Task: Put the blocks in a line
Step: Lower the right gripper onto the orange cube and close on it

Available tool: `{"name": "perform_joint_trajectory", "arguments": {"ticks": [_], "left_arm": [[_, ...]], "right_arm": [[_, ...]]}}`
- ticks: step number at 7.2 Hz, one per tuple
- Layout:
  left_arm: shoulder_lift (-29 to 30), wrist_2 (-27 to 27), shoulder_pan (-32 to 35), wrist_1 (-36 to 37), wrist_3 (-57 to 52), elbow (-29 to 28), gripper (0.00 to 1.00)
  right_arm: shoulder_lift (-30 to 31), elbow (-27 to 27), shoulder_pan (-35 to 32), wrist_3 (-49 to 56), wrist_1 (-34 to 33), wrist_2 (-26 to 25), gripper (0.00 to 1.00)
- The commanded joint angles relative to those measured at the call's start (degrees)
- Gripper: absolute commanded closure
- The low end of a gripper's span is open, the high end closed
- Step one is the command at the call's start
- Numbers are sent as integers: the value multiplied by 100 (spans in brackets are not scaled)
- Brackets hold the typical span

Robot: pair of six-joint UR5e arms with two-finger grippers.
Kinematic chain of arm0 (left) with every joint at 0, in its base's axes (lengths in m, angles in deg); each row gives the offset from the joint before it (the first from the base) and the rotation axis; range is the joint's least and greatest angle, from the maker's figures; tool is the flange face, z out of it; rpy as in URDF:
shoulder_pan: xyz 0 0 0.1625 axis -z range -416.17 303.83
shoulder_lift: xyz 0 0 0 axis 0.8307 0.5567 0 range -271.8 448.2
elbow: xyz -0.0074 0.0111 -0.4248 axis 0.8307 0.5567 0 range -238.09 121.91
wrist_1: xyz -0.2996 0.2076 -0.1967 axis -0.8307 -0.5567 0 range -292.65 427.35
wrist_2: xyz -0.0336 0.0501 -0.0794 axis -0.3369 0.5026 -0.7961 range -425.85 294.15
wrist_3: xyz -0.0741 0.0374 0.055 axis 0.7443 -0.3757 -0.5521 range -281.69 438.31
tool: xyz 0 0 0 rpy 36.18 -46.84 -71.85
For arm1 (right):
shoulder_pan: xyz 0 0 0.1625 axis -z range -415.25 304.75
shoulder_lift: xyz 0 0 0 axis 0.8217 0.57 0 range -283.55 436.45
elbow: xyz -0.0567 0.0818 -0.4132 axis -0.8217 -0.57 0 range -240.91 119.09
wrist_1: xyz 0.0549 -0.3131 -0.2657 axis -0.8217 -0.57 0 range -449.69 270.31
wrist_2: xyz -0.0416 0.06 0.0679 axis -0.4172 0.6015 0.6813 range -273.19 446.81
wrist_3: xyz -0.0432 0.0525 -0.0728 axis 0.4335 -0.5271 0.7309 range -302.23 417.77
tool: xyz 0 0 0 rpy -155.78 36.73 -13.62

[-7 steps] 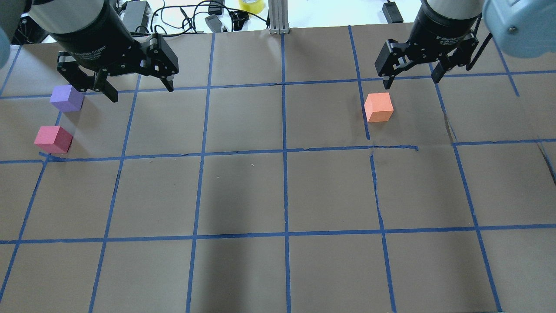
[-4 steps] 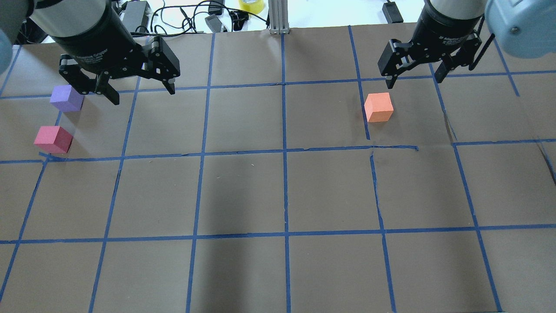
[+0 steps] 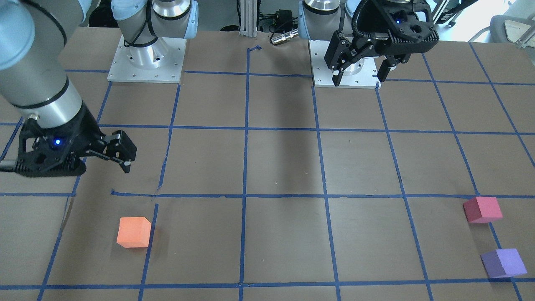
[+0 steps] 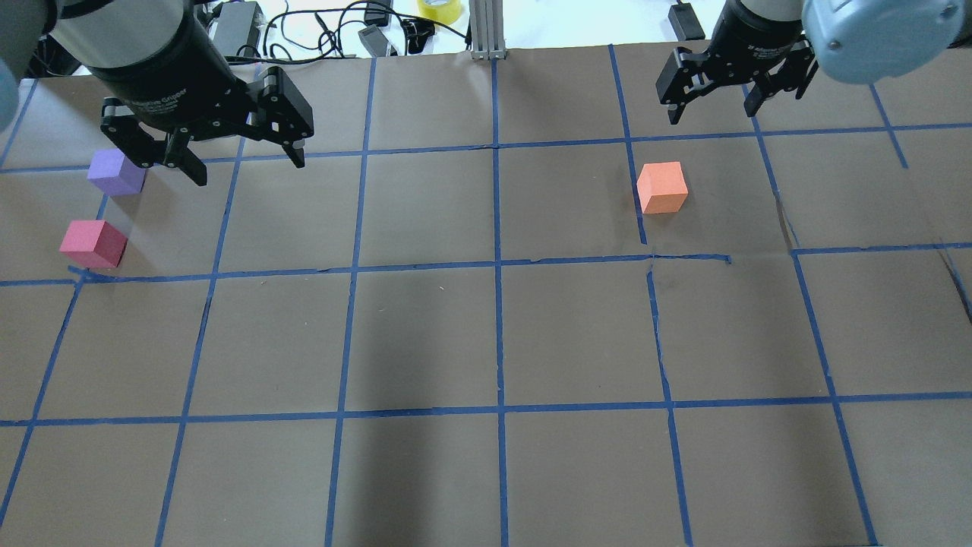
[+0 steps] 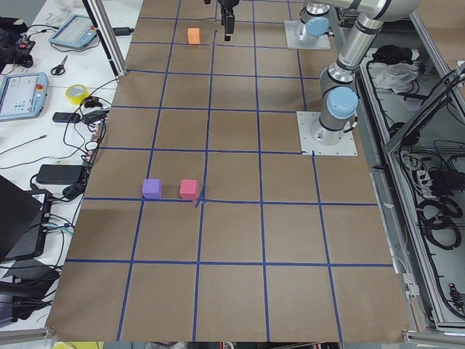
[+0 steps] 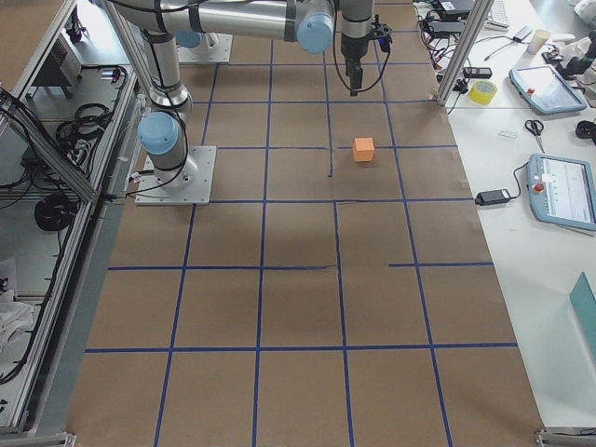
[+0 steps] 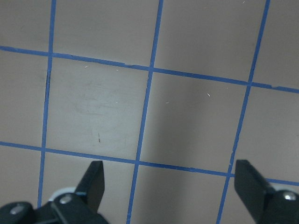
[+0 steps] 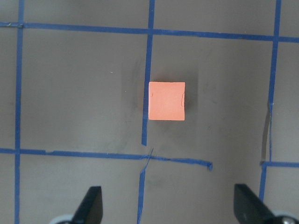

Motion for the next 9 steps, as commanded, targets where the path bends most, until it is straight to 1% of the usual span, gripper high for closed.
{"name": "perform_joint_trajectory", "arguments": {"ticks": [1,2,3,7,9], "left_arm": [[-7,2,-1,0,0,0,0],[-7,2,-1,0,0,0,0],[-7,2,-1,0,0,0,0],[-15,-16,-18,-17,9,0,0],[11,-42,-1,-26,-9,-8,0]], "right_arm": [[-1202,-149,65,138,-1309,6,0],[-1511,-97,65,86,-1514,6,0],[-1671,8,73,173,-1551,24,0],[-2094,36,73,156,-1604,-37,0],[-2182,36,73,147,-1508,-38,0]]}}
